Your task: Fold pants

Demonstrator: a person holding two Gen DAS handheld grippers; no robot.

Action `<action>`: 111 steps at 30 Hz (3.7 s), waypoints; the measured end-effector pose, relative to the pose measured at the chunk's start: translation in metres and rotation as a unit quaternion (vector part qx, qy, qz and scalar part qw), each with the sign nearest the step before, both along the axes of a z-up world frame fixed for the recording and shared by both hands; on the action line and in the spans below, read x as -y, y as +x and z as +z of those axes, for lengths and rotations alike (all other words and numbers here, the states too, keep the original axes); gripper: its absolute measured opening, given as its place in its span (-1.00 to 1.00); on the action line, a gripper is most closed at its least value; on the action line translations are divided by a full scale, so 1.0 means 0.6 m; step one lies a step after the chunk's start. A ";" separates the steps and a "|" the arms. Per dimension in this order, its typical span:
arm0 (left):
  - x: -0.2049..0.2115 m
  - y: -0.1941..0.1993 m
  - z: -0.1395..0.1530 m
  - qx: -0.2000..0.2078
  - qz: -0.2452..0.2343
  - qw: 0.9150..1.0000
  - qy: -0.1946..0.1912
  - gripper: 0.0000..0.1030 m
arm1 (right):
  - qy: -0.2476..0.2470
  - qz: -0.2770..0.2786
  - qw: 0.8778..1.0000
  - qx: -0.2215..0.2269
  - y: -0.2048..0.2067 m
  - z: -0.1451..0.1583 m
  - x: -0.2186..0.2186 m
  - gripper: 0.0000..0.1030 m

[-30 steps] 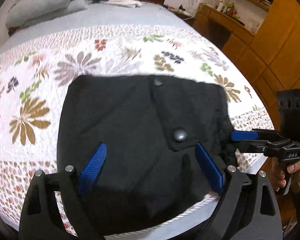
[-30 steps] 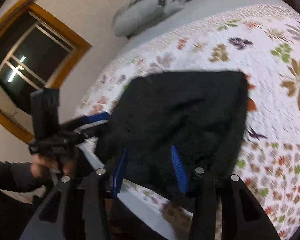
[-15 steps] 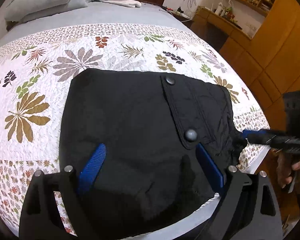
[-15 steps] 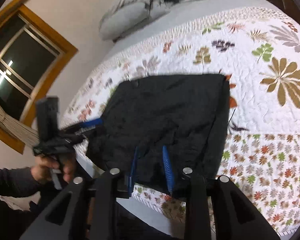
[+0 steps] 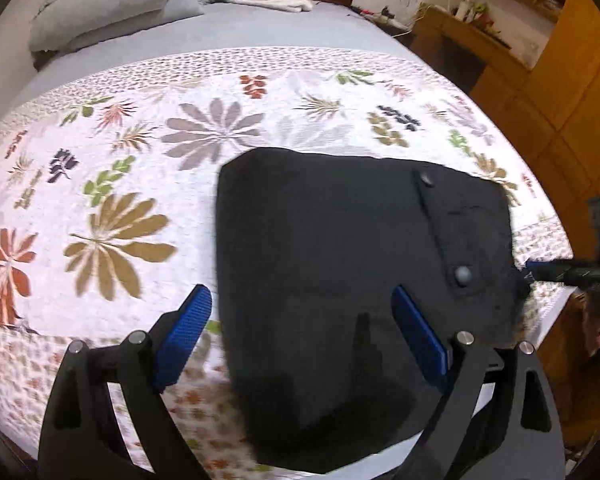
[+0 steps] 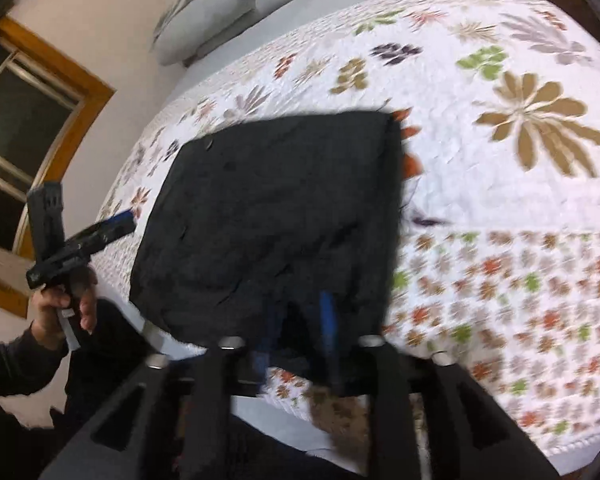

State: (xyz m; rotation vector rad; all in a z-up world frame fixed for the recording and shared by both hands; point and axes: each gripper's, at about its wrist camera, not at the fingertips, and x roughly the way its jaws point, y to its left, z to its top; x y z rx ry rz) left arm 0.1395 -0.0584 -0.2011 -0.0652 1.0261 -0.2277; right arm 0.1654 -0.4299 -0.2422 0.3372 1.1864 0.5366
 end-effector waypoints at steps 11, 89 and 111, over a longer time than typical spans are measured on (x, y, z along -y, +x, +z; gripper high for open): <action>-0.040 0.042 -0.005 -0.021 -0.024 0.999 -0.027 0.77 | 0.077 -0.082 0.992 -0.058 0.062 -0.031 0.054 0.68; -0.114 0.164 -0.170 -0.220 -0.094 0.859 -0.452 -0.38 | 0.270 0.038 0.952 -0.142 0.145 -0.113 -0.048 0.00; -0.132 0.164 -0.189 -0.222 -0.077 0.872 -0.429 -0.53 | 0.287 0.063 0.945 -0.146 0.150 -0.107 -0.055 -0.16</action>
